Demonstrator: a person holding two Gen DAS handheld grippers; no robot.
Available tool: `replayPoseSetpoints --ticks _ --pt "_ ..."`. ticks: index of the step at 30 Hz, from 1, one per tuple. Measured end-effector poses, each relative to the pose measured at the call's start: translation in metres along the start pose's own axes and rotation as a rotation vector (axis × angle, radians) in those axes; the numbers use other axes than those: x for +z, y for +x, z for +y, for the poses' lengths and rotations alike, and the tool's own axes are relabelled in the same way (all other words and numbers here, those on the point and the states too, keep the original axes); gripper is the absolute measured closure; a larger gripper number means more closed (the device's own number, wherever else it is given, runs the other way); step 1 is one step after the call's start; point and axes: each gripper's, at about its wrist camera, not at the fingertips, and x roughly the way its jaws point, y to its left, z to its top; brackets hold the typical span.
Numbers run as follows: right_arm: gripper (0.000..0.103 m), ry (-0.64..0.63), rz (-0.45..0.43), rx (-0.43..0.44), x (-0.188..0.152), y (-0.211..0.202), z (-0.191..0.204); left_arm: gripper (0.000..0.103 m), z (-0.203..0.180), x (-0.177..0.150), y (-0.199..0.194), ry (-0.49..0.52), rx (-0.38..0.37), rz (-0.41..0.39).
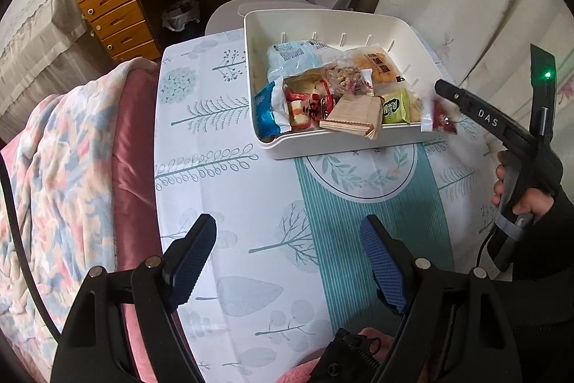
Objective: Organize snacks
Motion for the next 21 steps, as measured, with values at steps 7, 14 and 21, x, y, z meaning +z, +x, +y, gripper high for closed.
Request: replayPoseSetpoints --ticks 7,14,21 --pt "0.031 0.033 0.032 -0.022 -0.016 -0.028 0.004 0.022 -0.001 -0.008 -0.007 0.001 -0.048 -0.030" --pt "0.016 0.062 0.099 -0.006 -0.039 -0.062 0.003 0.022 -0.008 -0.022 -0.018 -0.052 -0.065 -0.069" --pt "0.010 0.054 0.257 0.093 -0.066 -0.086 0.004 0.022 -0.018 -0.046 -0.036 -0.189 -0.072 -0.094"
